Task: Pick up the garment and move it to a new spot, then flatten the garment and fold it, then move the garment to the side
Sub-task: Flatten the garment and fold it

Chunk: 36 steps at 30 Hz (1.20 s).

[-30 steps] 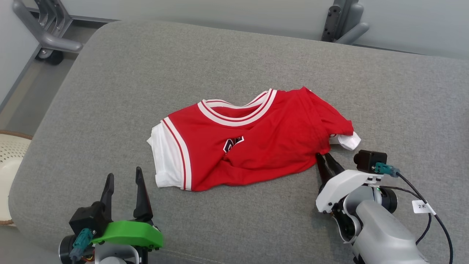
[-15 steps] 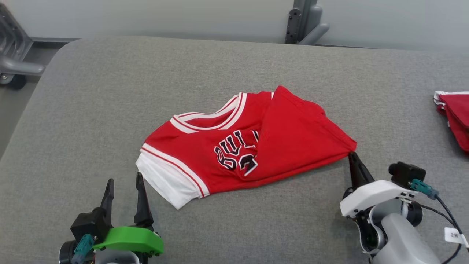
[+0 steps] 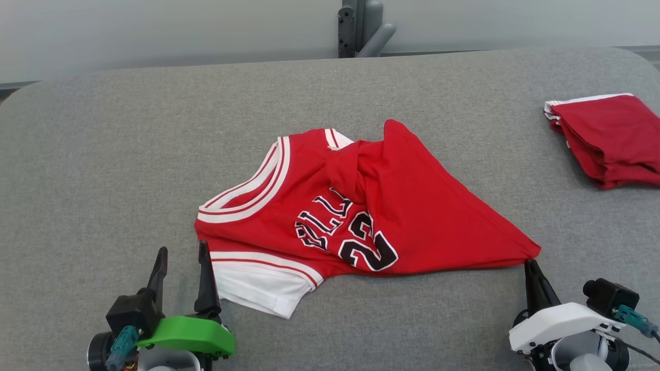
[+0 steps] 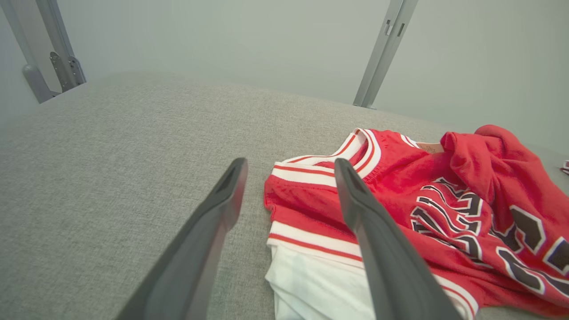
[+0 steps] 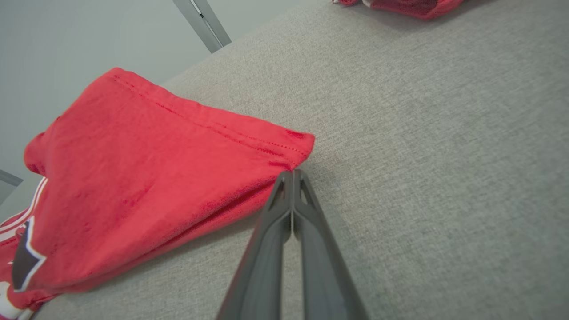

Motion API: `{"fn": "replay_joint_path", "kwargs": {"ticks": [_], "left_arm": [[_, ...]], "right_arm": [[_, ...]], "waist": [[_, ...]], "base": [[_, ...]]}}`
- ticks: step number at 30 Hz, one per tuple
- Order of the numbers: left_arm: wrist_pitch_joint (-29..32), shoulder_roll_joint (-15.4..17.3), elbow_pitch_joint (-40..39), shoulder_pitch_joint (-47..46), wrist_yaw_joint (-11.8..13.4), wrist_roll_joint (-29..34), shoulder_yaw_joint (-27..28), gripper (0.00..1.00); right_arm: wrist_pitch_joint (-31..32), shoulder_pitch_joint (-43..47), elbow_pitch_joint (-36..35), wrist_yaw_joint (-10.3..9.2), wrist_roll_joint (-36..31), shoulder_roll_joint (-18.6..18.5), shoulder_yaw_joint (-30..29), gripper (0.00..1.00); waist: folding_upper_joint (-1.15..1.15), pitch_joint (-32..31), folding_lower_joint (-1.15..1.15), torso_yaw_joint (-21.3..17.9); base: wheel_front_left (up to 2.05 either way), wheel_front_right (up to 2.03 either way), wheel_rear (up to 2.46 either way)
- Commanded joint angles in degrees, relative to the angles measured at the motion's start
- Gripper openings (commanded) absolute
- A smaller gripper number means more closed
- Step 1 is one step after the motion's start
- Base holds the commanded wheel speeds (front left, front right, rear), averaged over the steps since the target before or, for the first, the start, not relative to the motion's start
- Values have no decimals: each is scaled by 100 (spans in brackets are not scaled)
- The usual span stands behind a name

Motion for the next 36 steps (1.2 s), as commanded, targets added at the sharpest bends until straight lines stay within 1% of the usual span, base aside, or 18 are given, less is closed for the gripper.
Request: {"fn": "replay_joint_path", "kwargs": {"ticks": [1, 3, 4, 5, 6, 7, 8, 11, 15, 20, 26, 30, 36], "left_arm": [[-16, 15, 12, -80, -20, 21, 18, 100], [-16, 15, 25, -101, -30, 36, 41, 100], [-16, 15, 36, -114, -36, 44, 58, 100], [-16, 15, 48, -128, -39, 53, 80, 100], [-16, 15, 57, -136, -51, 55, 96, 100], [-16, 15, 67, -139, -61, 59, 107, 100], [-16, 15, 74, -139, -67, 58, 117, 100], [-16, 15, 93, -144, -77, 45, 154, 100], [-16, 15, 128, -222, -87, 126, 345, 100], [-15, 15, 167, -323, -165, 240, 552, 100], [-15, 15, 306, -375, -289, 319, 568, 100], [13, 74, 881, -633, -492, 373, 415, 100], [527, 256, 1981, -1401, -773, 369, 193, 100]], "right_arm": [[-10, 69, -37, -7, 32, -12, 10, 0], [-42, 140, -45, -7, 54, -18, 29, 0], [-45, 161, -33, -7, 63, -15, 31, 22], [-54, 180, -7, -7, 78, -16, 20, 49], [-62, 199, 17, -7, 54, -16, 1, 87], [-72, 224, 29, -7, 22, -15, -13, 97], [-71, 238, 39, -6, 17, -12, -28, 100], [-70, 273, 44, -6, -11, -12, -71, 100], [-125, 233, -127, -6, -160, -12, -231, 100], [-219, 123, -442, -6, -380, -11, -227, 100], [-254, 55, -721, -6, -658, -10, -261, 100], [-206, 44, -813, -6, -735, -10, -250, 100], [-155, -15, -911, -6, -748, -10, -156, 100]], "waist": [[10, 60, 0, -104], [10, 68, 0, -163], [10, 71, 0, -192], [10, 72, 0, -220], [10, 71, 0, -242], [10, 67, 0, -262], [10, 63, 0, -279], [10, 49, 0, -321], [10, 38, 0, -344], [10, 16, 0, -329], [10, -20, 0, -255], [10, 15, 0, -210], [10, 149, 0, -259]], "base": [[0, 0, 0], [0, 0, 0], [0, 0, 0], [0, 0, 0], [0, 0, 0], [0, 0, 0], [0, 0, 0], [0, 0, 0], [0, 0, 0], [0, 0, 0], [0, 0, 0], [0, 0, 0], [0, 0, 0]]}}
